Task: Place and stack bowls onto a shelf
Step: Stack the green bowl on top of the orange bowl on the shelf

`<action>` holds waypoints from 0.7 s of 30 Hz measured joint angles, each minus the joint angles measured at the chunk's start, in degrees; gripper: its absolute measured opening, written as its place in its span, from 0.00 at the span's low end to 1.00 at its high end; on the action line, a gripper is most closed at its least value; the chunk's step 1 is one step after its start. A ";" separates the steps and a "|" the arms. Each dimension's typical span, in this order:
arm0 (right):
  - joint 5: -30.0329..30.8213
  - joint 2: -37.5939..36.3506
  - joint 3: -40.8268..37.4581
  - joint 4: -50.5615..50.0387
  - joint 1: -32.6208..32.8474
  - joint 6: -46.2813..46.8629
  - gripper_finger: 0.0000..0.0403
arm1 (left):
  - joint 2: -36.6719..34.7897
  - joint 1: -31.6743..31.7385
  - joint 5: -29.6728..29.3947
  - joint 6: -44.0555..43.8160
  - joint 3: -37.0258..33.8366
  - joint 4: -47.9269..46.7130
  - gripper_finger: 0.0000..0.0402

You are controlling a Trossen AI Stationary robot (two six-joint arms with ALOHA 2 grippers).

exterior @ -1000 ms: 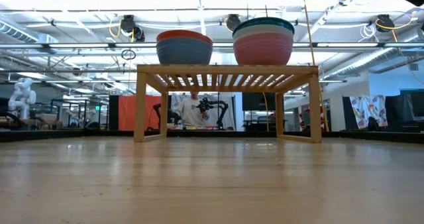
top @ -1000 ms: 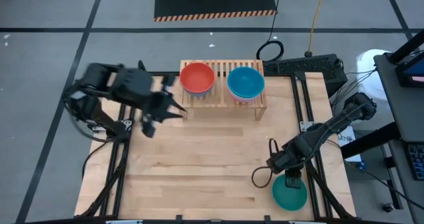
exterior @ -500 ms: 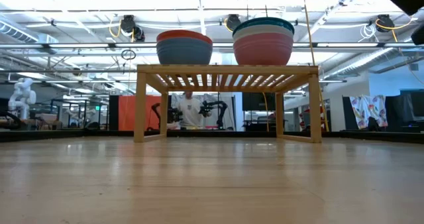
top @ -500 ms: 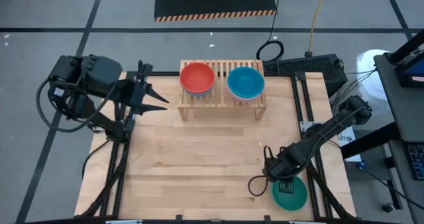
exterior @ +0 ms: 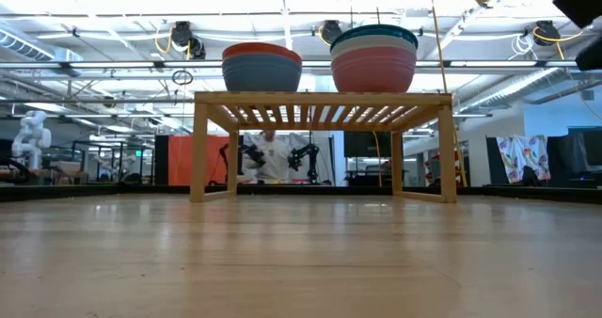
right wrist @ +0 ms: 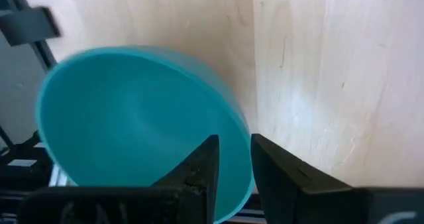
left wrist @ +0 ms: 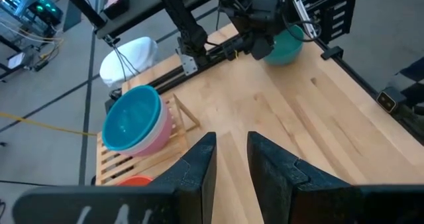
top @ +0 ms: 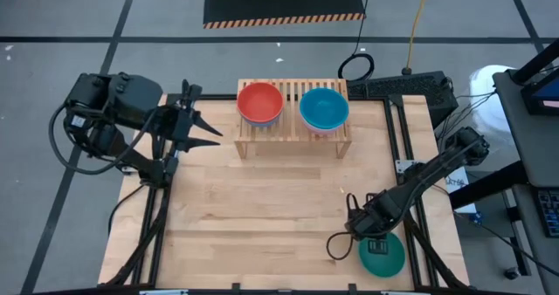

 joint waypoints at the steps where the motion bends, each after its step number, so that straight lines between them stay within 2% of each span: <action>1: -0.10 0.00 -0.71 0.06 0.00 -0.01 0.20 | 0.00 0.00 0.00 0.00 0.00 -0.02 0.23; 6: -3.18 0.00 -5.50 3.02 0.00 0.17 0.20 | 0.00 0.04 0.00 -0.02 0.00 -0.99 0.23; 13: -3.59 0.00 -12.15 11.27 0.00 0.15 0.20 | 0.00 0.04 0.02 -0.47 0.00 -1.28 0.23; 15: -5.99 0.00 -13.43 13.13 -0.04 -0.34 0.19 | 0.00 0.04 0.02 -0.52 0.00 -1.28 0.23; 18: -11.30 0.00 -14.44 13.91 -0.13 -1.79 0.12 | 0.00 0.04 0.02 -0.55 0.00 -1.26 0.23; 21: -13.90 0.00 -14.59 13.96 -0.32 -2.24 0.02 | 0.00 0.04 0.02 -0.55 0.00 -1.26 0.23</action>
